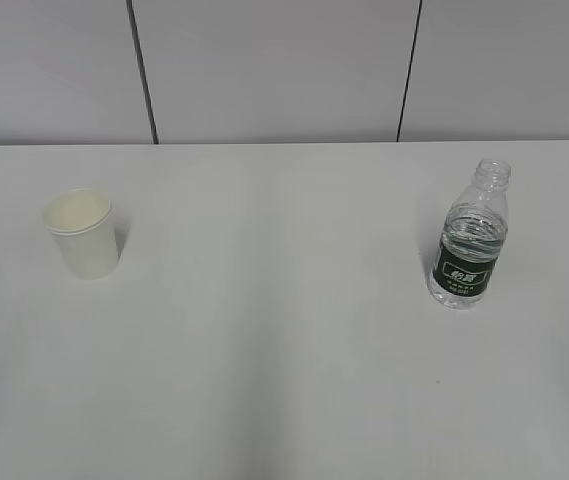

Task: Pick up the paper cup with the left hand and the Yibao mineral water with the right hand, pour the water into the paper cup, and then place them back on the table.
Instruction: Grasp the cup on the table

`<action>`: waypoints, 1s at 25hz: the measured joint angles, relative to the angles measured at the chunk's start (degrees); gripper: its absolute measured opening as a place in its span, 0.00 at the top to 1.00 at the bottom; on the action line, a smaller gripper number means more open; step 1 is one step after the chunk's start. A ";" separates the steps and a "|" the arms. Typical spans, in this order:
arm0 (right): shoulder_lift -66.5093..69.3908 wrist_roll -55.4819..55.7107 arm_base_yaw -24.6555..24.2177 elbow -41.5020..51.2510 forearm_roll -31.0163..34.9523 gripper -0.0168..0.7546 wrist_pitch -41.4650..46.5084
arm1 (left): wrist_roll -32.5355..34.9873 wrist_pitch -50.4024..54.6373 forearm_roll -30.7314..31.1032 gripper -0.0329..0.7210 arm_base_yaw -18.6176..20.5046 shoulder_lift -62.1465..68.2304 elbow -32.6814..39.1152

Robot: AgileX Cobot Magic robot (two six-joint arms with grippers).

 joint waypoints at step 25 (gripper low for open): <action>0.00 0.00 0.00 0.00 0.00 0.22 0.00 | 0.00 -3.95 -3.23 0.19 0.00 2.29 -1.48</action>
